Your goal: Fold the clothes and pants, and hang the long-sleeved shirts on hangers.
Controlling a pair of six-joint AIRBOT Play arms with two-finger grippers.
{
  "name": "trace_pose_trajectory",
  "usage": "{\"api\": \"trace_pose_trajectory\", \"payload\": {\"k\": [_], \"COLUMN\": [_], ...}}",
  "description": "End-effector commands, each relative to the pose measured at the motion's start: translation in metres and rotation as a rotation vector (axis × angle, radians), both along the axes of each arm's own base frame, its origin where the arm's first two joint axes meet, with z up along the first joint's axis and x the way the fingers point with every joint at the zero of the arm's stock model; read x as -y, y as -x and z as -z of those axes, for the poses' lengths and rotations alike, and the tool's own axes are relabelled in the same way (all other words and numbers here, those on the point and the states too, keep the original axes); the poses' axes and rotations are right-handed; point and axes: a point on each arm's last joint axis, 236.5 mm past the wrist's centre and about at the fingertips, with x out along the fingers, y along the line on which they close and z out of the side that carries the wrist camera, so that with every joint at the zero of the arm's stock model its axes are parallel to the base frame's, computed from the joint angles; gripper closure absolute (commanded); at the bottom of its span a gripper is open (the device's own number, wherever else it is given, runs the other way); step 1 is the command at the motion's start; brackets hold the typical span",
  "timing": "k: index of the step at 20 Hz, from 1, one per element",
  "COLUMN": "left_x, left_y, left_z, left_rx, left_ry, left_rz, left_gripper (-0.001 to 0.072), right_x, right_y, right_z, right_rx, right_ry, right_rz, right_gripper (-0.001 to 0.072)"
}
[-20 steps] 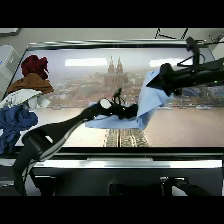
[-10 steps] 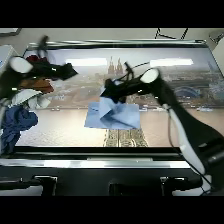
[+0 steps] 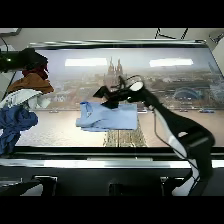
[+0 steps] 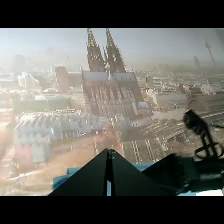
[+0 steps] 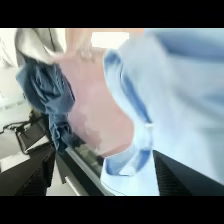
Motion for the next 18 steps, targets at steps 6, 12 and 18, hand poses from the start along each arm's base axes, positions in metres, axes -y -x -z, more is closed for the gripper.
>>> {"api": "trace_pose_trajectory", "payload": {"k": [6, 12, 18], "left_x": [-0.002, -0.001, -0.001], "left_y": [0.007, 0.008, 0.008], "left_z": [0.001, 0.001, 0.001], "left_rx": [-0.007, -0.009, -0.009], "left_ry": [-0.026, -0.021, -0.019], "left_rz": [0.015, 0.014, 0.015], "left_gripper": [0.0683, 0.0683, 0.0683], "right_x": [0.281, 0.188, 0.148], "right_y": [0.062, 0.065, 0.05], "right_z": [0.075, 0.108, 0.052], "right_rx": [-0.353, -0.267, -0.174], "right_ry": [0.561, 0.305, 0.069], "right_rz": [-0.012, -0.066, -0.124], "right_gripper": [0.0038, 0.0039, 0.067]}}
